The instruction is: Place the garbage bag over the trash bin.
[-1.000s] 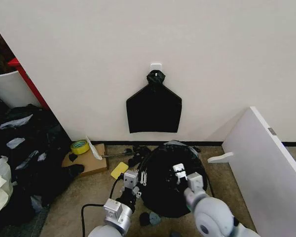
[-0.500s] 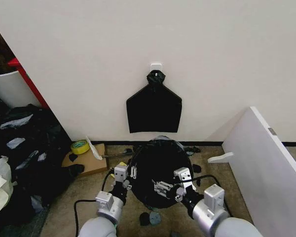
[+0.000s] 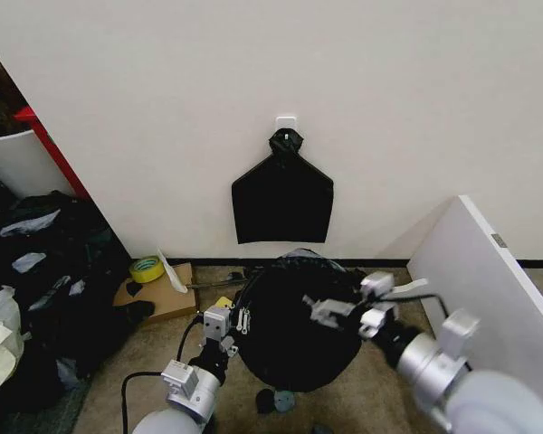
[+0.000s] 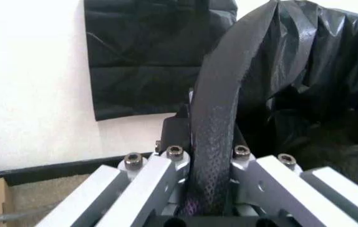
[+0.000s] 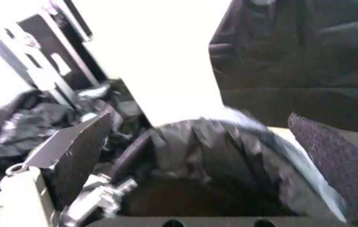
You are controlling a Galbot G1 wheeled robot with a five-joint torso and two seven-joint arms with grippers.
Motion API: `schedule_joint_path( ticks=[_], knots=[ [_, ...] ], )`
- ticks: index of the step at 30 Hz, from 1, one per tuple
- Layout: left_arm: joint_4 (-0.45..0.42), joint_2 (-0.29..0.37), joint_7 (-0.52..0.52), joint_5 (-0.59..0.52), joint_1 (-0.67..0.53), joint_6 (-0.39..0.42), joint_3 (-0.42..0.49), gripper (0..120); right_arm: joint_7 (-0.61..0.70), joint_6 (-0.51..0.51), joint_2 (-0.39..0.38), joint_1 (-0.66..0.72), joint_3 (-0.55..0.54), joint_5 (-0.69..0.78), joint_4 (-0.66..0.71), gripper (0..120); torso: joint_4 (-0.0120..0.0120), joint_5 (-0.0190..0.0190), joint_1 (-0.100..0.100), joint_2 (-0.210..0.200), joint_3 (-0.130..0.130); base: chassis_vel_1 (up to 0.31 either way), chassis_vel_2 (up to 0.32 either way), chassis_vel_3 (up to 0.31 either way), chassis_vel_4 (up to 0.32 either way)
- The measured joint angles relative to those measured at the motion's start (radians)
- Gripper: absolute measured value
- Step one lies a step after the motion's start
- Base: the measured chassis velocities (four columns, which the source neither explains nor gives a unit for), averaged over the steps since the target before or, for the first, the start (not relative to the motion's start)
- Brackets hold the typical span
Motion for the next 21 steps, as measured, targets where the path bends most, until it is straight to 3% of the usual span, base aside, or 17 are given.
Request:
schedule_joint_path(
  ticks=[7, 21],
  knots=[
    [0.01, 0.0, 0.02, 0.01, 0.0, -0.028, 0.003, 4, -0.069, -0.022, -0.053, 0.024, 0.089, 0.204, -0.003, 100, -0.0001, -0.0002, 0.0, 0.0, 0.0, 0.0, 0.0, 0.0, 0.0],
    [0.008, 0.016, 0.037, 0.045, 0.015, -0.047, 0.015, 4, -0.137, -0.021, -0.09, 0.053, 0.076, 0.186, -0.139, 94, -0.0001, 0.0, 0.0, 0.0, 0.0, 0.0, 0.0, 0.0, 0.0]
  ],
)
